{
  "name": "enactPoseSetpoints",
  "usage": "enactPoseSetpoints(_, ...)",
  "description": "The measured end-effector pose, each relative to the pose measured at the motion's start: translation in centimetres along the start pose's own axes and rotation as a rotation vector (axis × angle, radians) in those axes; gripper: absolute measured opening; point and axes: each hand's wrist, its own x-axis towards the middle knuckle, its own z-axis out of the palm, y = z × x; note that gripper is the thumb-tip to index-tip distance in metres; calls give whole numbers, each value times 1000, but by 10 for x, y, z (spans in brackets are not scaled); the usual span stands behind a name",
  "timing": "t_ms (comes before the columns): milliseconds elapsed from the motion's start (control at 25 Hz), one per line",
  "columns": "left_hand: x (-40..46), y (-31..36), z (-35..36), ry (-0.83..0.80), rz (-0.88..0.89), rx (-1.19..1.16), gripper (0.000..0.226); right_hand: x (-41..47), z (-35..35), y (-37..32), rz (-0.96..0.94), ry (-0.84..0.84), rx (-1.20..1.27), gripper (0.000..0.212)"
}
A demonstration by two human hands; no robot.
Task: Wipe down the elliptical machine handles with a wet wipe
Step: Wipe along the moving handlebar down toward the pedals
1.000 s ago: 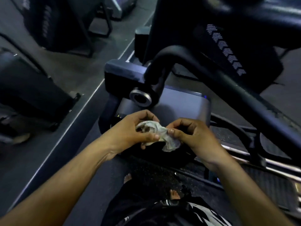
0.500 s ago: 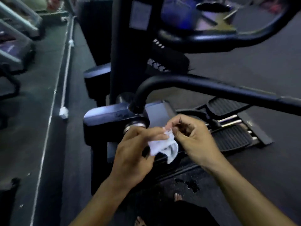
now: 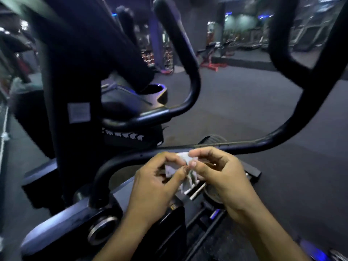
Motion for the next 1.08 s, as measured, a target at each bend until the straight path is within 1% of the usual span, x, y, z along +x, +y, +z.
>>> enactPoseSetpoints(40, 13, 6, 8, -27, 11, -23, 13, 2, -5, -10, -42, 53, -7, 17)
enactPoseSetpoints(200, 55, 30, 30, -152, 238, -44, 34, 13, -23, -47, -126, 242, -29, 32)
enactPoseSetpoints(280, 73, 44, 38, -252, 316, -91, 39, 16, -27, -70, -177, 280, -142, 28)
enactPoseSetpoints(320, 84, 52, 40, -302, 348, -119, 39, 18, -29, -83, -223, 307, -180, 24)
enactPoseSetpoints(400, 108, 72, 49, -370, 374, -211, 34, 18, -33, -113, -322, 434, -259, 21)
enactPoseSetpoints(480, 134, 94, 62, -324, 348, -333, 29, 16, -35, -141, -430, 544, -372, 24)
enactPoseSetpoints(520, 151, 106, 70, -289, 330, -374, 34, 16, -35, -156, -489, 586, -454, 24)
enactPoseSetpoints(560, 168, 121, 76, -279, 314, -381, 44, 17, -34, -172, -550, 621, -553, 25)
enactPoseSetpoints(640, 209, 157, 91, -350, 302, -325, 69, 28, -29, -215, -731, 704, -795, 24)
enactPoseSetpoints(680, 231, 177, 100, -408, 301, -316, 77, 37, -26, -242, -856, 745, -933, 20)
enactPoseSetpoints(720, 250, 197, 109, -459, 298, -330, 78, 49, -23, -272, -991, 776, -1086, 13)
enactPoseSetpoints(760, 268, 216, 118, -481, 293, -343, 72, 64, -20, -305, -1118, 797, -1245, 9)
enactPoseSetpoints(800, 282, 231, 126, -476, 287, -358, 62, 82, -18, -340, -1212, 822, -1390, 11)
enactPoseSetpoints(840, 294, 241, 135, -457, 275, -385, 50, 102, -15, -372, -1239, 843, -1502, 13)
enactPoseSetpoints(880, 303, 247, 144, -439, 269, -434, 37, 121, -11, -399, -1196, 843, -1588, 15)
enactPoseSetpoints(920, 310, 247, 151, -424, 277, -476, 23, 140, -6, -420, -1108, 792, -1676, 18)
enactPoseSetpoints(960, 312, 245, 156, -405, 296, -511, 13, 158, -2, -434, -987, 689, -1789, 21)
enactPoseSetpoints(1040, 312, 237, 162, -347, 332, -532, 17, 181, 6, -446, -677, 470, -2021, 26)
enactPoseSetpoints(1080, 312, 235, 163, -326, 353, -527, 16, 185, 9, -446, -530, 400, -2082, 26)
